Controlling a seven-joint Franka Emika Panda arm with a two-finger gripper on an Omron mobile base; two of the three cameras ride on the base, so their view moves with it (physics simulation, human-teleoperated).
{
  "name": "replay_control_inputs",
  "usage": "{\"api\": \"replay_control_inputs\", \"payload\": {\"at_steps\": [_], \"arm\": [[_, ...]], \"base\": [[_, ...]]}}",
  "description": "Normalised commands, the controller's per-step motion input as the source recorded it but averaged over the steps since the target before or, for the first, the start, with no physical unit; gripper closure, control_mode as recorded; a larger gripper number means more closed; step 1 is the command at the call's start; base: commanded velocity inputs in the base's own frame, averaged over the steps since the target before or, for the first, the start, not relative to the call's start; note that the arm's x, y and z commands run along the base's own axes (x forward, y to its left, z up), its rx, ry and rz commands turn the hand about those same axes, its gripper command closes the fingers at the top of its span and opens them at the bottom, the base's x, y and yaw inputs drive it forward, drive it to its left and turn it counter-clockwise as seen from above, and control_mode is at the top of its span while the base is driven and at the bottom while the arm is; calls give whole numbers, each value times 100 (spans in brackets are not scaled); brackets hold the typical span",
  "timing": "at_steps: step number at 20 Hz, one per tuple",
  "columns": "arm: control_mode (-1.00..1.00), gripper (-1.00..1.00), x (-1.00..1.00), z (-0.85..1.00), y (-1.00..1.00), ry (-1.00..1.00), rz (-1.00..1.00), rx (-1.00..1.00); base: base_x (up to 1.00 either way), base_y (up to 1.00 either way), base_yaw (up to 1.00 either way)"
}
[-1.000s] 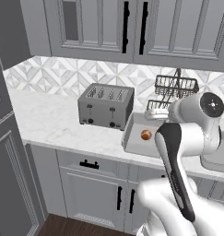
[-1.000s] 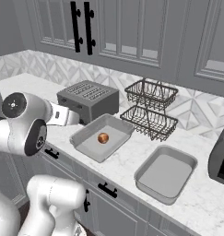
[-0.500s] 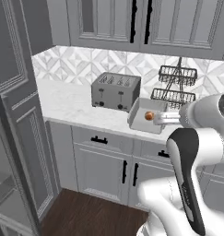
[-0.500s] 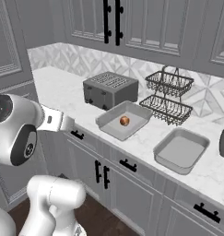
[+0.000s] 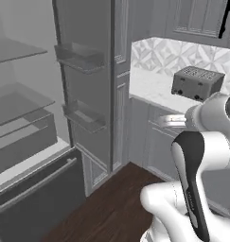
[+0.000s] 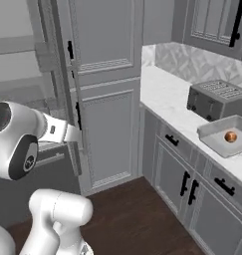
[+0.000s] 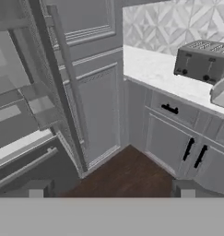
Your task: Place one onion and one chicken drumstick in each tupperware on the nearby counter, to pack two identical lunches.
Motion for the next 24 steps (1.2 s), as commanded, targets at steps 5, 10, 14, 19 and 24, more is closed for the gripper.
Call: {"api": "replay_control_inputs", "payload": {"at_steps": [5,10,14,19,24], "arm": [[100,-100,0,0,0,0,0,0],[100,-100,0,0,0,0,0,0],[100,-100,0,0,0,0,0,0],[100,-100,0,0,0,0,0,0],[100,-100,0,0,0,0,0,0]], "base": [[-1,42,63],[23,32,56],[63,12,54],[95,0,46],[98,0,25]]}}
